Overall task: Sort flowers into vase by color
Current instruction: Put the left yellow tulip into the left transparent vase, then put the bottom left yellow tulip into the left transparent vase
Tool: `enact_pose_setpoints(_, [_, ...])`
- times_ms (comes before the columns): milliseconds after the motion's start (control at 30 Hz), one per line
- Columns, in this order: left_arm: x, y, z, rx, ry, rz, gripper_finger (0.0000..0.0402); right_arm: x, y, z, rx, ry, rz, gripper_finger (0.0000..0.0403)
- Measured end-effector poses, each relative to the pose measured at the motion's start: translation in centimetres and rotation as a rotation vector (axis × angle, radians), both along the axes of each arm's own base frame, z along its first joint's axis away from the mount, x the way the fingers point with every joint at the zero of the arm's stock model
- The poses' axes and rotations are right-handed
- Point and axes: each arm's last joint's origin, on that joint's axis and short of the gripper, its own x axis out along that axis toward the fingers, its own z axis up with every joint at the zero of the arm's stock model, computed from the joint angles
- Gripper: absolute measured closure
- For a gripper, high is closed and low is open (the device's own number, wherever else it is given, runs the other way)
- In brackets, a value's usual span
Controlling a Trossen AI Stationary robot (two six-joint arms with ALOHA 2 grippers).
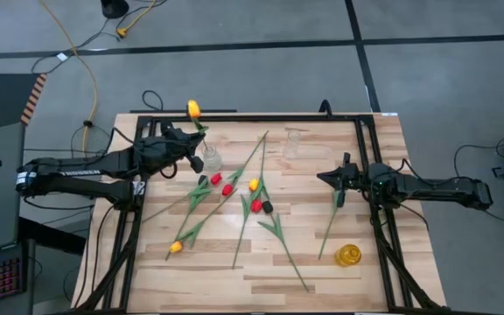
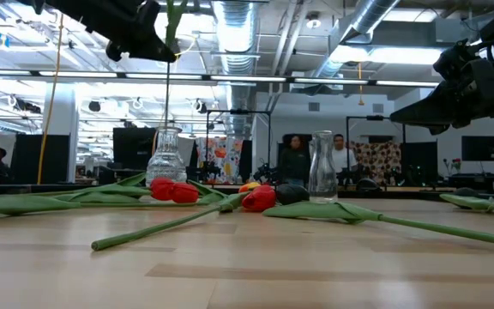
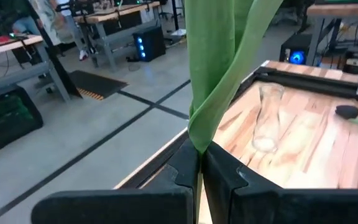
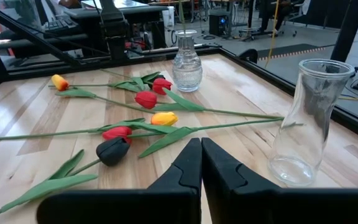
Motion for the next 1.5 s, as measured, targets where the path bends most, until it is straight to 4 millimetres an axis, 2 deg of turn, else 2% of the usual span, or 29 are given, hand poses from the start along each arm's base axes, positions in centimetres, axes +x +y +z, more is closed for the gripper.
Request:
enact_pose_setpoints(500, [2.9, 0.5, -3.4, -0.072, 0.145, -0.002, 0.0401, 0.0, 0.0, 0.0, 0.0, 0.0, 0.0, 0.0367])
enact_pose_setpoints(767, [3.5, 0.7, -4.2, -0.093, 0.168, 0.016, 0.0395, 0.0, 0.0, 0.0, 0.0, 0.0, 0.0, 0.0367])
enact_pose_setpoints(1000, [3.4, 0.6, -4.0, -0.107, 0.142, 0.021, 0.0331, 0.0, 0.0, 0.0, 0.0, 0.0, 0.0, 0.0367])
enact_pose_setpoints(1267, [3.2, 0.6, -4.3, -0.118, 0.193, 0.02, 0.0247, 0.0, 0.0, 0.0, 0.0, 0.0, 0.0, 0.0367])
enact_pose_setpoints(1500, [3.0, 0.5, -2.4, -0.144, 0.31, 0.016, 0.0201, 0.0, 0.0, 0.0, 0.0, 0.0, 0.0, 0.0367])
